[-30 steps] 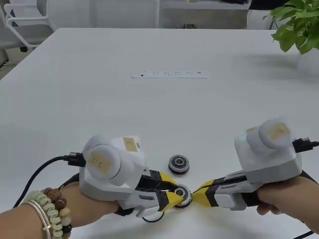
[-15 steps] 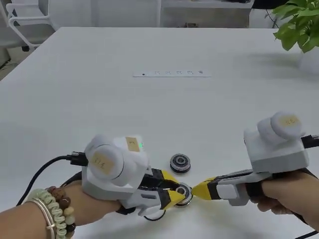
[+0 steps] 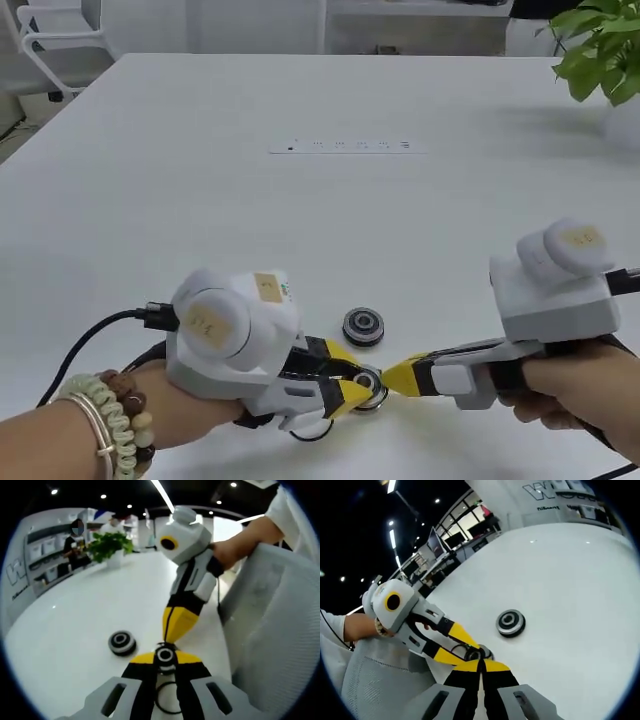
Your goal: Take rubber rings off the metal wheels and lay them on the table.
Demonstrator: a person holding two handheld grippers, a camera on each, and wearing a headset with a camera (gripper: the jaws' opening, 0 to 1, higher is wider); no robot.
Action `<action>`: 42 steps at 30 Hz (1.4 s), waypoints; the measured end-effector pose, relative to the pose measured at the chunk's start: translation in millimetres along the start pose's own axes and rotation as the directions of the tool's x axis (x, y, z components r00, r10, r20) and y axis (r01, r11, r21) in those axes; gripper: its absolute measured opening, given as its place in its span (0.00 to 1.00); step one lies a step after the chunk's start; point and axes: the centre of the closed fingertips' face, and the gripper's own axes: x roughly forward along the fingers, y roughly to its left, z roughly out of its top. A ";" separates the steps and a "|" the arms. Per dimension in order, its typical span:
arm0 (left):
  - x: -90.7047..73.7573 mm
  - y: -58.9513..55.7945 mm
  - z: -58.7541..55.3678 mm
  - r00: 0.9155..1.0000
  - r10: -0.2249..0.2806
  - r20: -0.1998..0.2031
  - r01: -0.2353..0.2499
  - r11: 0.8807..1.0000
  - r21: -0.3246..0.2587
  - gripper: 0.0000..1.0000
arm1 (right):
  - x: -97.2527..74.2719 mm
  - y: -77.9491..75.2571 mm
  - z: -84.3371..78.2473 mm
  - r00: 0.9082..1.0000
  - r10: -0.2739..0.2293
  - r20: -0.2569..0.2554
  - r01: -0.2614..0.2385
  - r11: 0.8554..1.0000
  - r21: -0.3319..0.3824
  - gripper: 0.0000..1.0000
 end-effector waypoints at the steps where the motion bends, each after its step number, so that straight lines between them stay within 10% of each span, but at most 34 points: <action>1: 0.0 0.0 0.0 1.000 0.000 0.000 0.000 1.000 0.000 0.14 | 0.1 0.5 0.2 1.000 0.002 0.001 -0.002 1.000 0.000 0.00; 25: 1.1 -1.0 0.6 1.000 -0.003 0.007 0.003 1.000 0.002 0.14 | 1.8 16.8 6.7 0.997 0.073 0.031 -0.072 0.997 -0.024 0.00; 42: 5.5 -3.7 3.3 1.000 0.010 0.023 -0.009 1.000 -0.023 0.14 | 0.2 4.6 3.5 1.000 0.012 0.012 -0.011 0.997 -0.077 0.00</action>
